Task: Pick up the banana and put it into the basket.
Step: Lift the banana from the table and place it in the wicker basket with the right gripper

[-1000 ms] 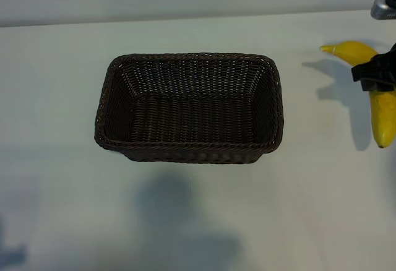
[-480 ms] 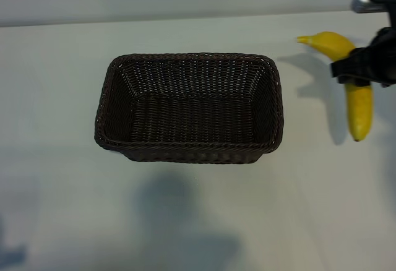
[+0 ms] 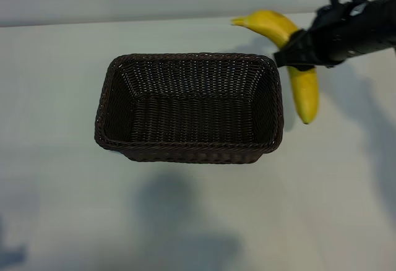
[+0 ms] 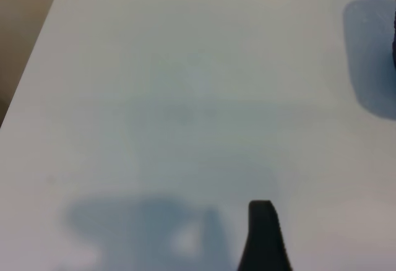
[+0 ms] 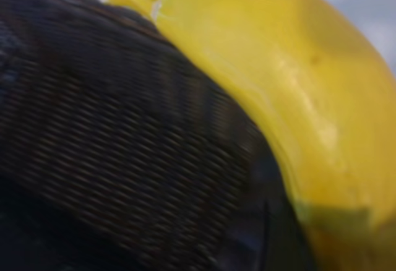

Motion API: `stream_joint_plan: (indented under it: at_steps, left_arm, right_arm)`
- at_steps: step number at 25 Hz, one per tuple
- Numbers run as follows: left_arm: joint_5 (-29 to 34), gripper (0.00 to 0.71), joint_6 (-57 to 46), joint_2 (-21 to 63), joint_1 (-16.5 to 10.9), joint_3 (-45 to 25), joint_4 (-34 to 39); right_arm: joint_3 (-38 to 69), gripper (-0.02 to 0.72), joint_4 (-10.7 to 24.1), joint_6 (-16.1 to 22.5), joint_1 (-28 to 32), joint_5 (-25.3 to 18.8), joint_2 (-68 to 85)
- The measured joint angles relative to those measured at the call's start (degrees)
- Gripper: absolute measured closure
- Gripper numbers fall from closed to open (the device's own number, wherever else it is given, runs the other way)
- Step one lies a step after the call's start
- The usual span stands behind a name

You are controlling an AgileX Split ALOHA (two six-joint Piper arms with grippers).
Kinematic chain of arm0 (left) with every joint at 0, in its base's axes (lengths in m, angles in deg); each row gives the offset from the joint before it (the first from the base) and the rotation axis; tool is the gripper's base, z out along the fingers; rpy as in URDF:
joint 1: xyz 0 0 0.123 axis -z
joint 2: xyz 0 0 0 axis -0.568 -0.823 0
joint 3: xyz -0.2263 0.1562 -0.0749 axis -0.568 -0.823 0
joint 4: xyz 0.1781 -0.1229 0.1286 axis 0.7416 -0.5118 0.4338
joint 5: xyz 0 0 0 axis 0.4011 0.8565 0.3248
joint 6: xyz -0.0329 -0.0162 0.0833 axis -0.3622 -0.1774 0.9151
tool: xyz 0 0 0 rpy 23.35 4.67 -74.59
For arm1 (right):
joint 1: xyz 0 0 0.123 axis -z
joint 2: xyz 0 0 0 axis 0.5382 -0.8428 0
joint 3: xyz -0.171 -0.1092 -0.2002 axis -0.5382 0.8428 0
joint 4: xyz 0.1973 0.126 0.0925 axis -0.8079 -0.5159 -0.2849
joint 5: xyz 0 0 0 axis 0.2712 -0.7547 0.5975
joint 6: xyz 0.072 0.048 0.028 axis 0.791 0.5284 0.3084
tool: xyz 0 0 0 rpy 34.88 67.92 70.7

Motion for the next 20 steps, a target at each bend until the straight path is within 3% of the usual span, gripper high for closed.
stream_joint_plan:
  at_steps: [14,20]
  left_arm:
    - [0.0,0.169,0.0,0.0,0.0,0.0,0.0]
    - [0.0,0.169,0.0,0.0,0.0,0.0,0.0]
  right_arm:
    - [-0.5,0.273,-0.4,-0.6,-12.7,9.3,-1.6]
    - [-0.5,0.273,-0.4,-5.9,-18.2,18.1,-5.7]
